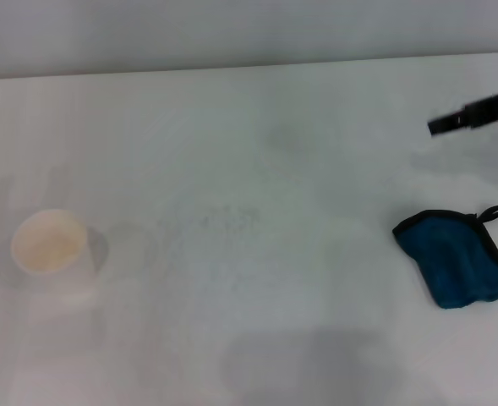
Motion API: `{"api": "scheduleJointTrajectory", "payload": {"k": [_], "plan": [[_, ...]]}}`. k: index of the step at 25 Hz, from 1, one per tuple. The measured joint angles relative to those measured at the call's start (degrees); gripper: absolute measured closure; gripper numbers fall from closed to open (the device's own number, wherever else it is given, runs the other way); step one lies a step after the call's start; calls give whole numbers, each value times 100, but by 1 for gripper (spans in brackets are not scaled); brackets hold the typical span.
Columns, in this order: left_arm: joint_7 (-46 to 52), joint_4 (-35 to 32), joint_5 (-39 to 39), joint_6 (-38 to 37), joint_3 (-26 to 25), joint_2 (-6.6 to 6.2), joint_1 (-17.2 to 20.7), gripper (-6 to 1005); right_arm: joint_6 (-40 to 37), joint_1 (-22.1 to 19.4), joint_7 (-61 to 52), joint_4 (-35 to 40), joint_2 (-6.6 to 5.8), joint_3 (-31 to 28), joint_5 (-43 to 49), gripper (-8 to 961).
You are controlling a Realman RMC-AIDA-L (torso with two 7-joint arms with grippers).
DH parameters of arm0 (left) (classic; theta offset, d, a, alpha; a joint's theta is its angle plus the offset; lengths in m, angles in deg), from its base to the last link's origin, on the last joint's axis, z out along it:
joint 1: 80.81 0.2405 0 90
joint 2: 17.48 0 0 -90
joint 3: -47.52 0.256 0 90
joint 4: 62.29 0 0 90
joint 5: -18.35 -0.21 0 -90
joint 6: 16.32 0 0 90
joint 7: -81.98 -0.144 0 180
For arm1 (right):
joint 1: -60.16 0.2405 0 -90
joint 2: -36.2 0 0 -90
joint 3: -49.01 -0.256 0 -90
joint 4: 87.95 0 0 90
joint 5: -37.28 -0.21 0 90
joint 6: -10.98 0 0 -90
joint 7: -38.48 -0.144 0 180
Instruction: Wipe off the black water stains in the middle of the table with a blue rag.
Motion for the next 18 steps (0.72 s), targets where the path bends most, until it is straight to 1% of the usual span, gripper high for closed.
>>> {"api": "scheduleJointTrajectory", "payload": {"k": [2, 4, 8, 10, 12, 14, 16, 18], "plan": [[0, -62, 3, 37, -3, 0, 24, 111, -182, -111, 906, -338, -14, -613, -787, 251], [-5, -151, 2, 65, 0, 0, 60, 111, -266, -193, 1735, -756, -66, -1095, -1427, 251], [-21, -288, -13, 96, 8, 3, 105, 112, -386, -356, 3187, -1849, -246, -2206, -2507, 250], [-26, -342, -32, 105, 13, 12, 121, 112, -430, -474, 3894, -2371, -337, -2637, -3065, 250], [-29, -408, -34, 135, 15, 15, 144, 112, -504, -600, 4382, -2681, -370, -2802, -3530, 251], [-28, -455, -33, 182, 9, 12, 160, 112, -754, -782, 4976, -2950, -349, -2900, -4169, 251], [-26, -480, -31, 256, 4, 10, 169, 112, -997, -912, 5496, -3137, -269, -2938, -4732, 251], [-29, -483, -32, 368, 9, 13, 177, 112, -1224, -1028, 6307, -3418, -145, -2952, -5389, 252]]}}
